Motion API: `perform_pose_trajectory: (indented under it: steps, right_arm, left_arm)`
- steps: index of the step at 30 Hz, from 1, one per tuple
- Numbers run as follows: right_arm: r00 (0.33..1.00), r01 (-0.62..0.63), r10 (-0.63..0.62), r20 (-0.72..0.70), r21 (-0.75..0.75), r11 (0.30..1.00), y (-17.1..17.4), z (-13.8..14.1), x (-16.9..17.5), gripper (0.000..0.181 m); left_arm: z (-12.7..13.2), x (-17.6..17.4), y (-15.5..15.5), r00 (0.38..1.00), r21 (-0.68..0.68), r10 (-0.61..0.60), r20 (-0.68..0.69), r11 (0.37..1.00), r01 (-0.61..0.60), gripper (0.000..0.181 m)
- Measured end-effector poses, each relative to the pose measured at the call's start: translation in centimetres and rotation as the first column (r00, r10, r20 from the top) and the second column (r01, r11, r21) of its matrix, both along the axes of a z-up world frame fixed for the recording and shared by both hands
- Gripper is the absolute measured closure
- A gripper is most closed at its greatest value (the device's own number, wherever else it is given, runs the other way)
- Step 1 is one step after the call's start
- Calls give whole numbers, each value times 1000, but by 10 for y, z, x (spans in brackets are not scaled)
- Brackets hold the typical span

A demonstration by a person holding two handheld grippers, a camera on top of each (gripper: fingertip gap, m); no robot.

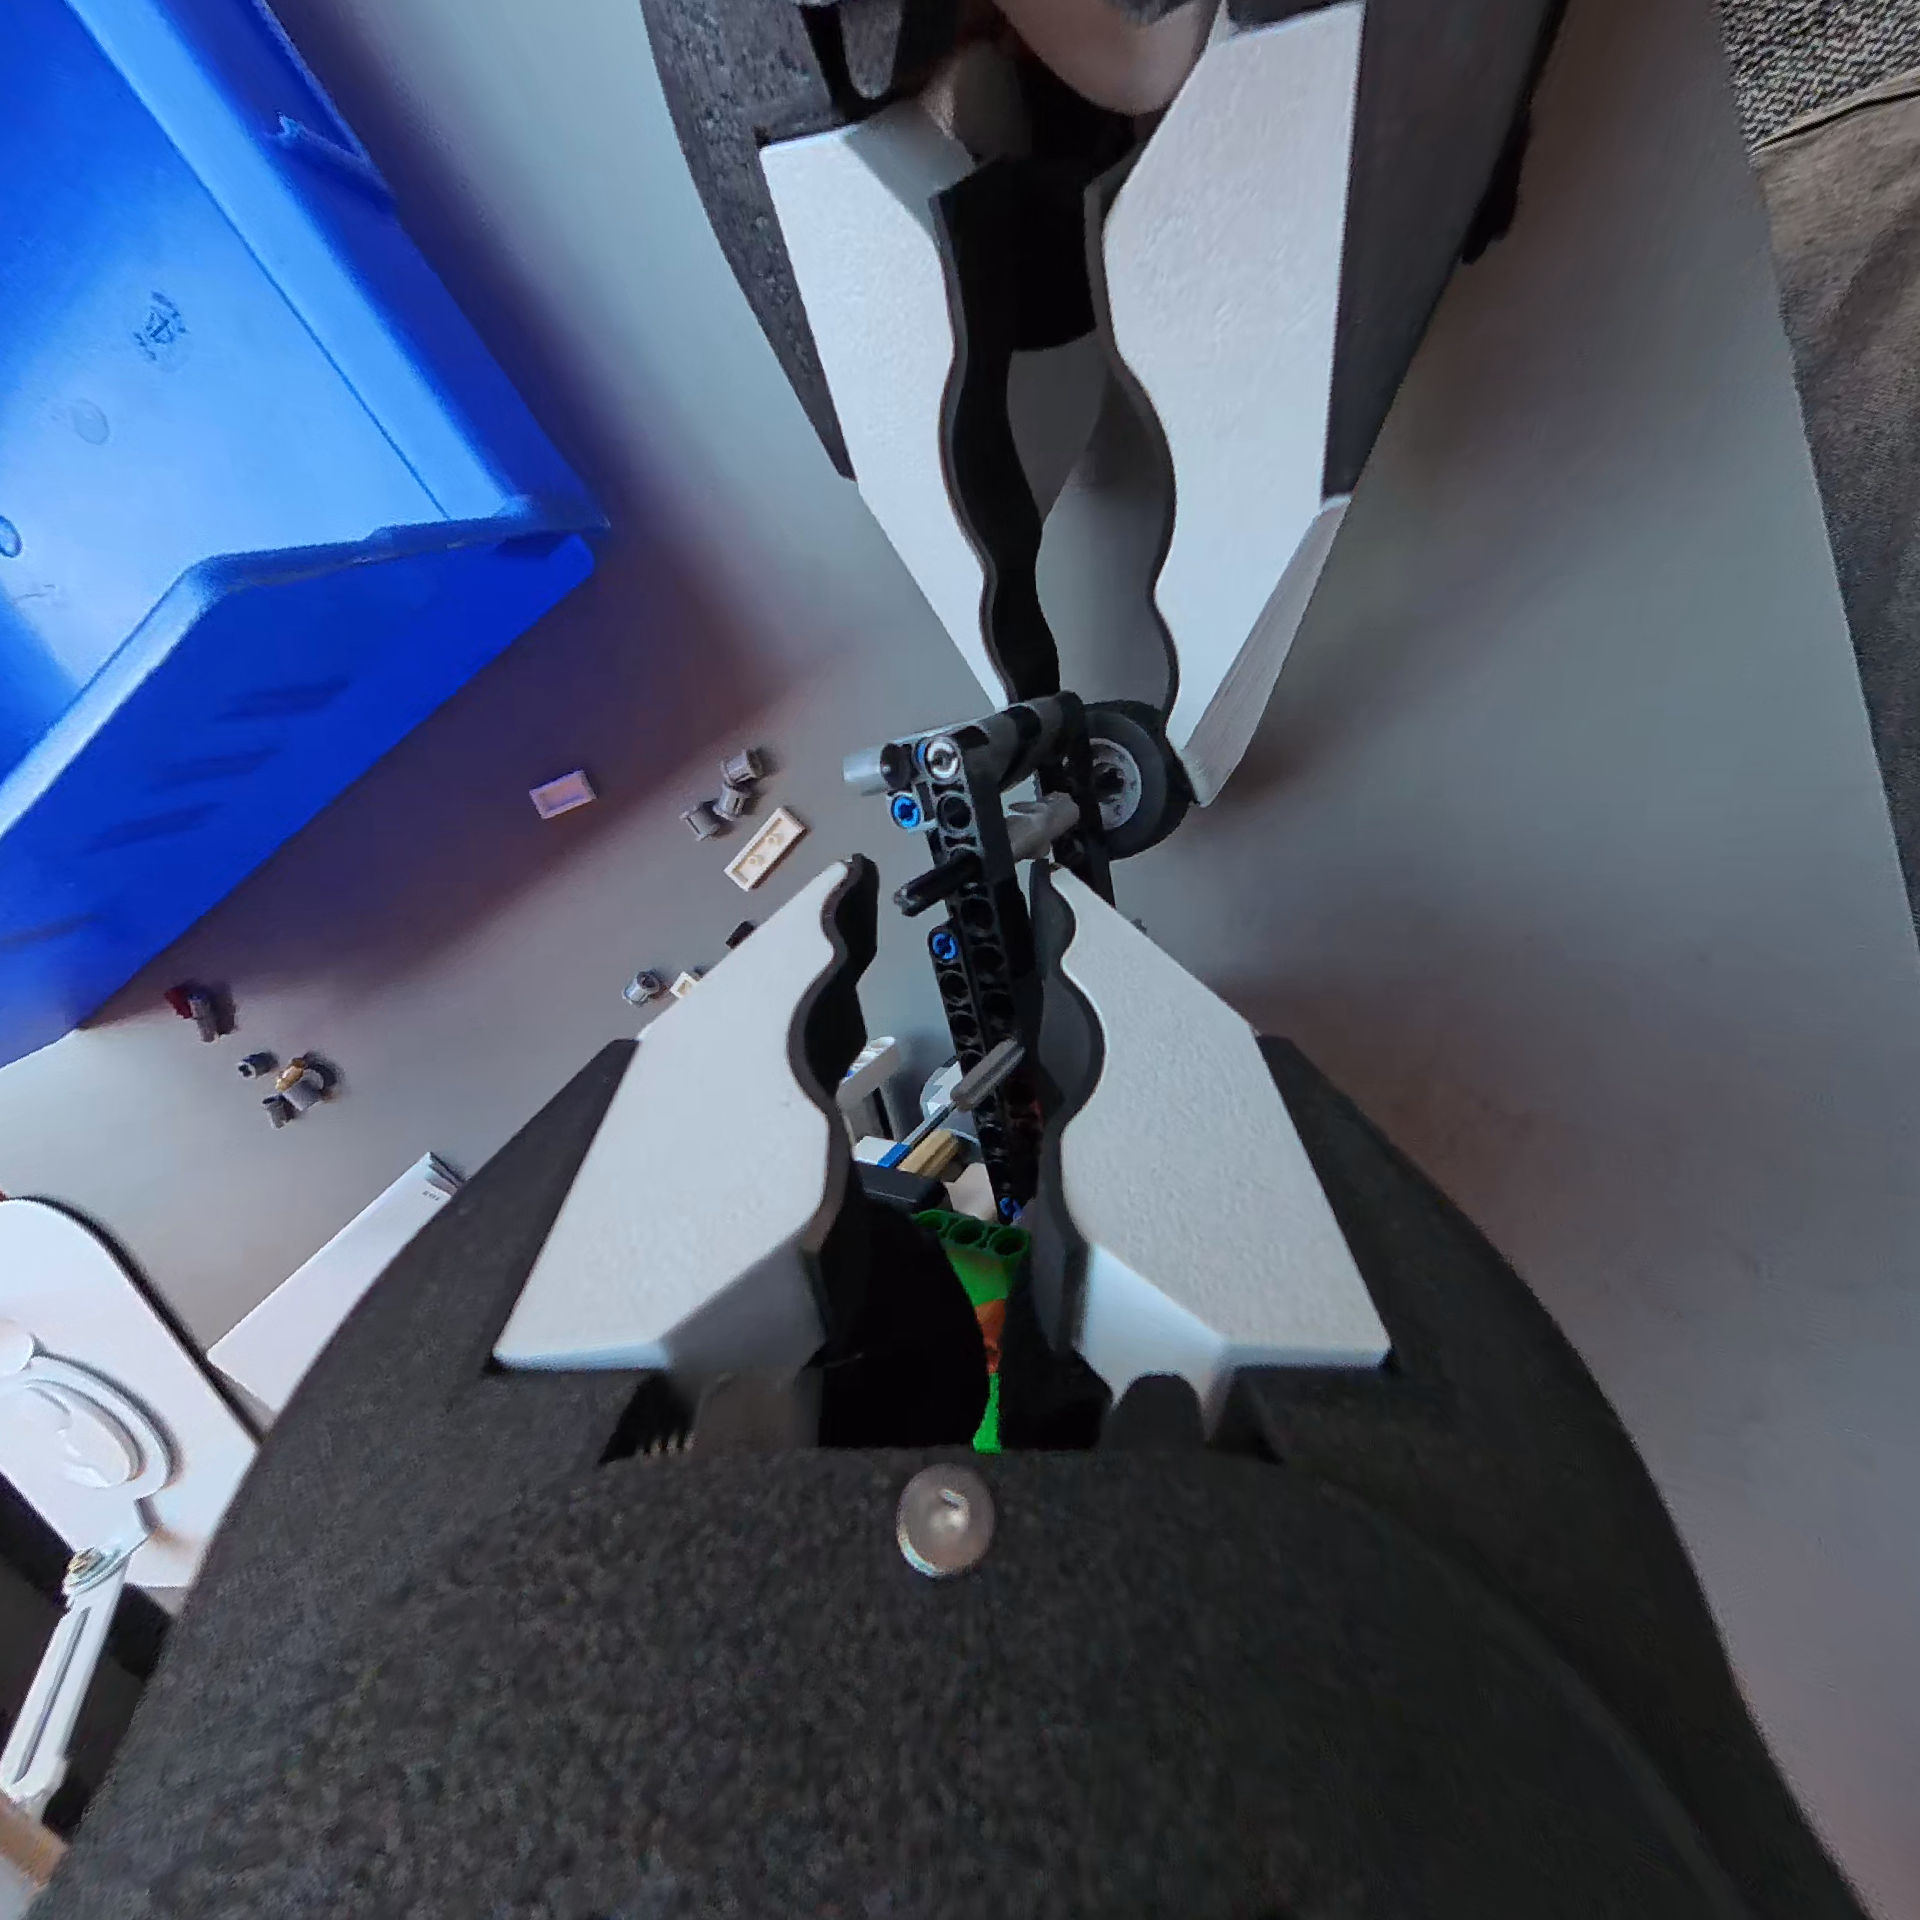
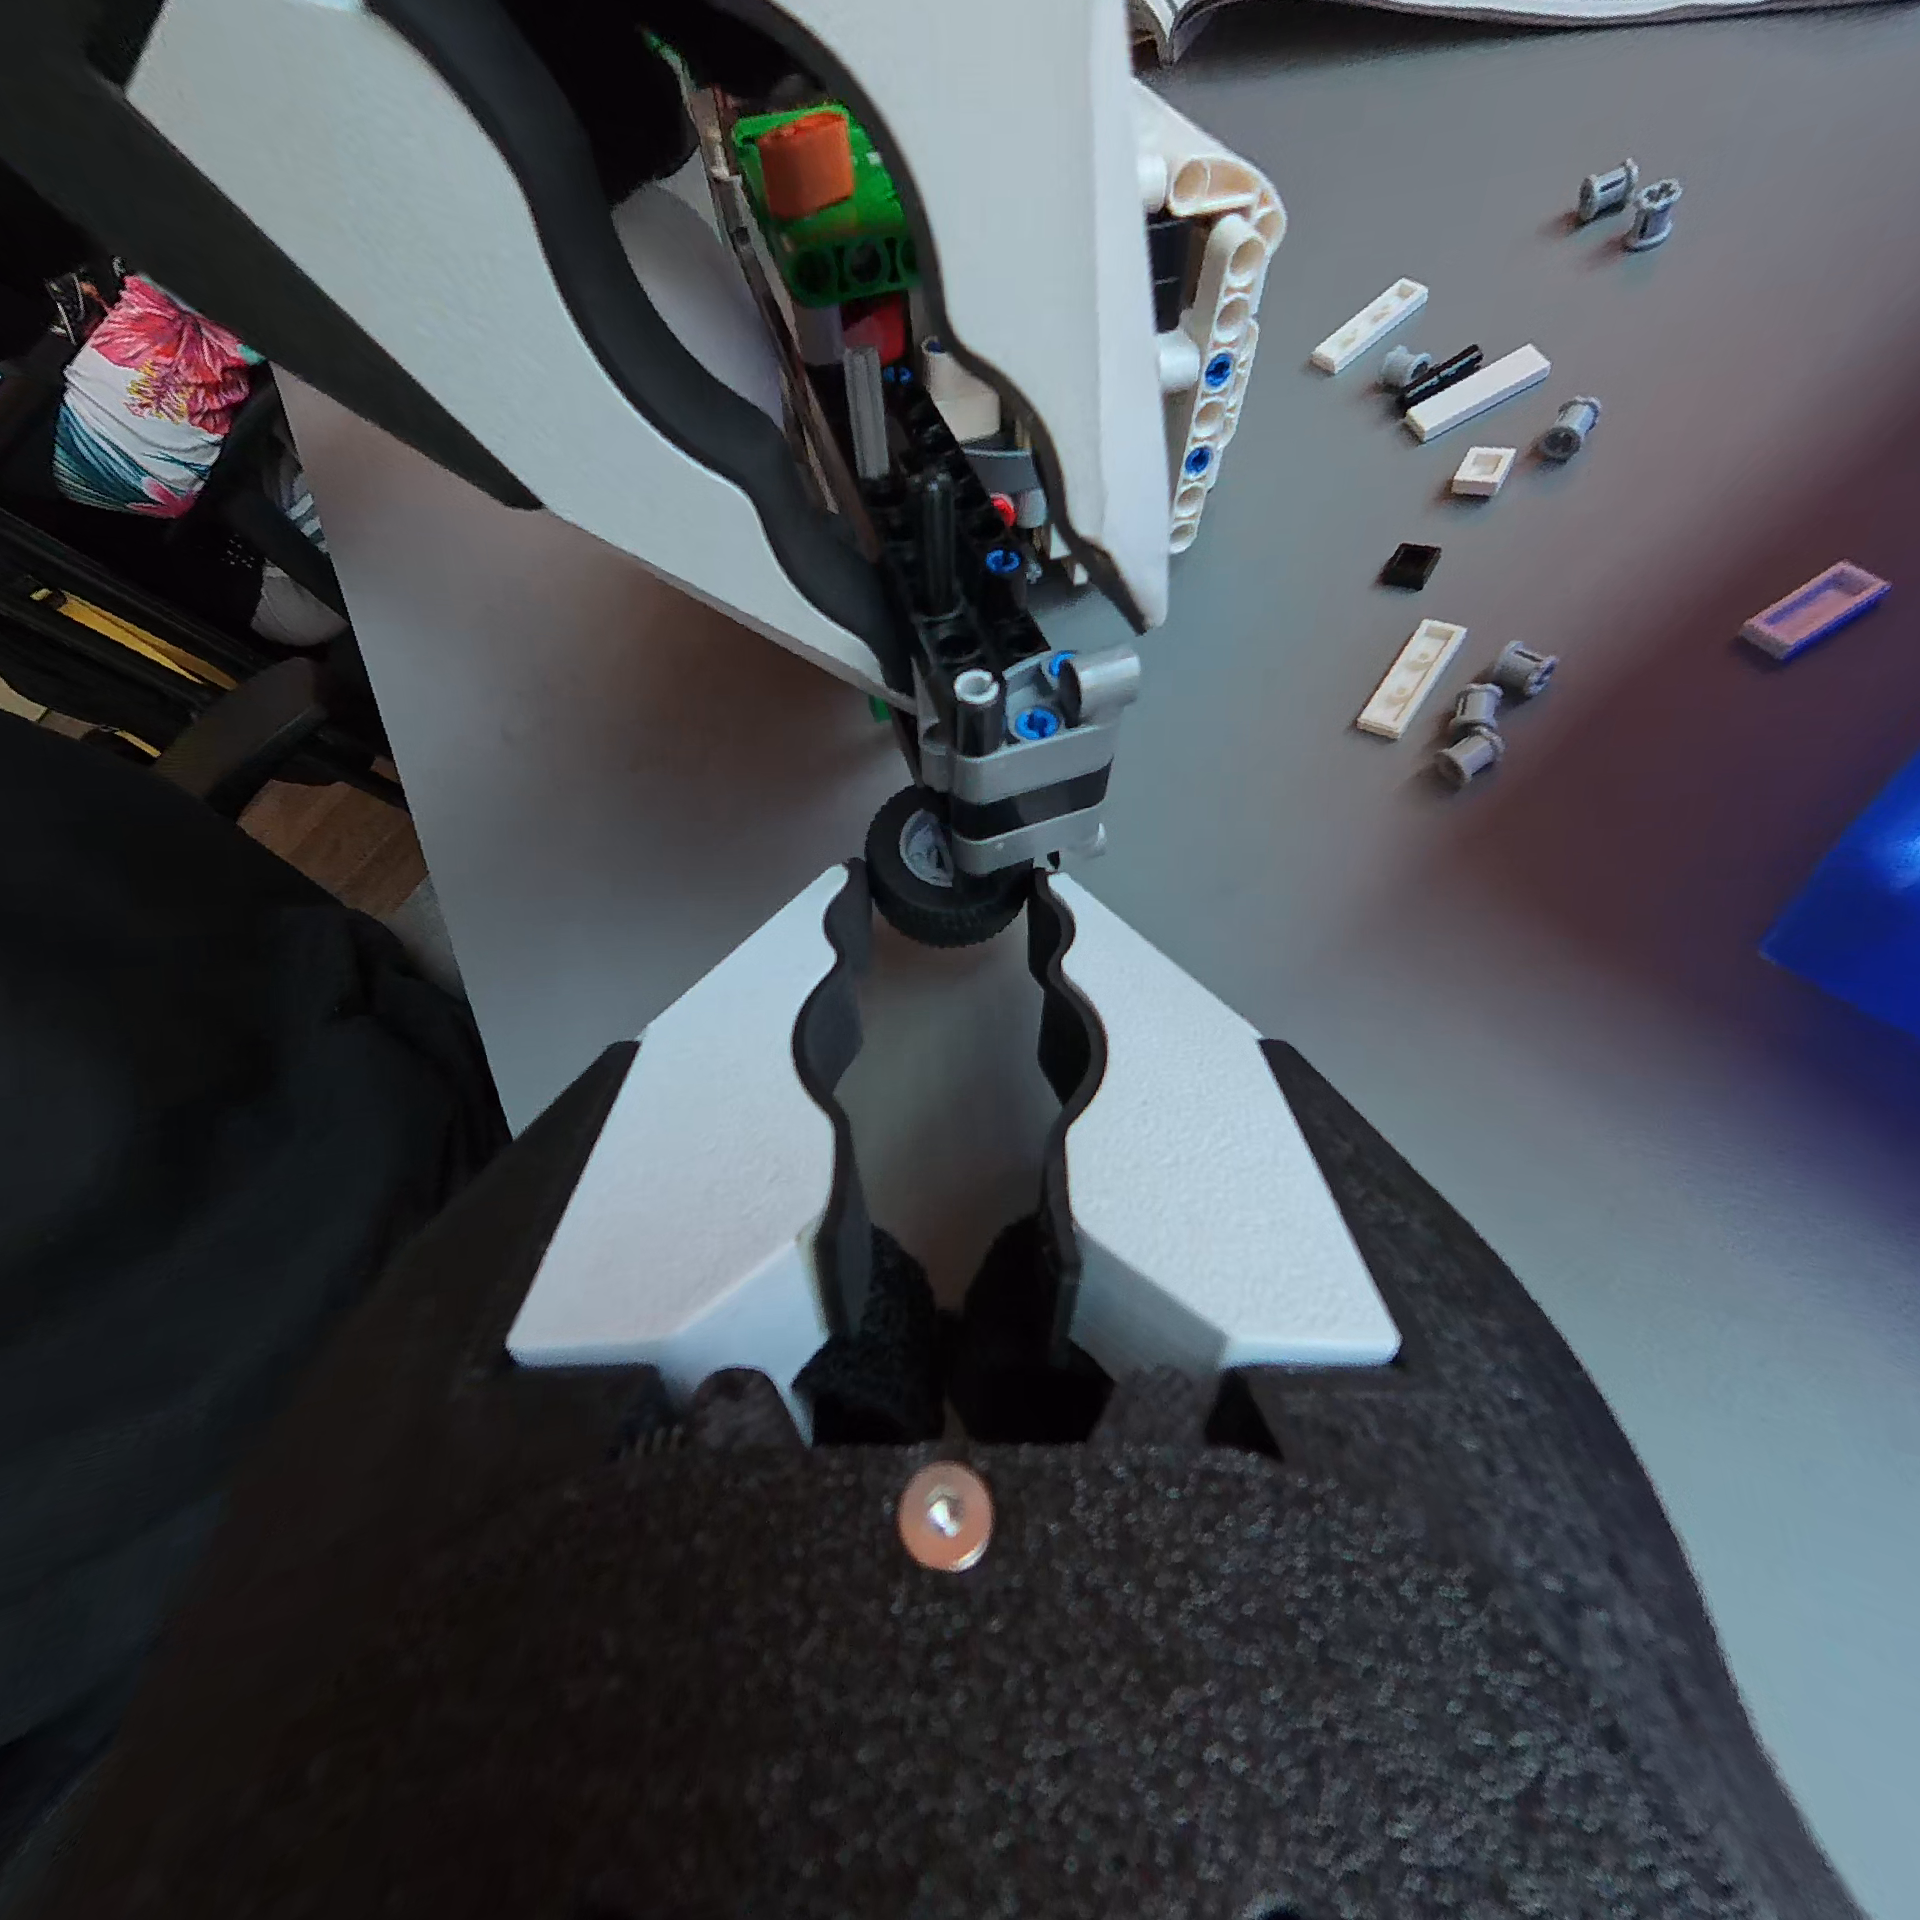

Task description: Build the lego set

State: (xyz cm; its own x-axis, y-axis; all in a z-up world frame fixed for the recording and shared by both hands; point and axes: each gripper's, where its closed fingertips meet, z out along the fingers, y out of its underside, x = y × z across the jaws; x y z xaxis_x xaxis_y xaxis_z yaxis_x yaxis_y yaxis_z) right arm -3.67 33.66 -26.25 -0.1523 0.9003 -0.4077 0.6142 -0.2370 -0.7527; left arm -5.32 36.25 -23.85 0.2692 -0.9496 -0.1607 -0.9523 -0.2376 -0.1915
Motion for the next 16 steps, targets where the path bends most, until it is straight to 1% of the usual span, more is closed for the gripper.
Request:
perform_pose_trajectory:
  steps: [5,7,14,15,16]
  right_arm:
    - [1000,13,-13,8,44,999,2,-3,1,152]
    - [1000,13,-13,13,41,999,2,-3,0,152]
    - [998,25,-27,60,37,999,4,-10,2,152]
    - [998,19,-21,67,43,999,3,-11,3,152]
    - [997,11,-15,77,58,998,2,-12,5,152]
  left_arm:
    - [-2,1,3,1000,9,27,15,1000,-28,152]
    - [-1,1,5,998,18,47,31,999,-48,148]
    - [1,-1,8,995,28,73,71,997,-75,149]
    - [0,0,7,995,25,71,74,997,-73,151]
    - [-1,0,6,995,23,67,75,997,-69,158]
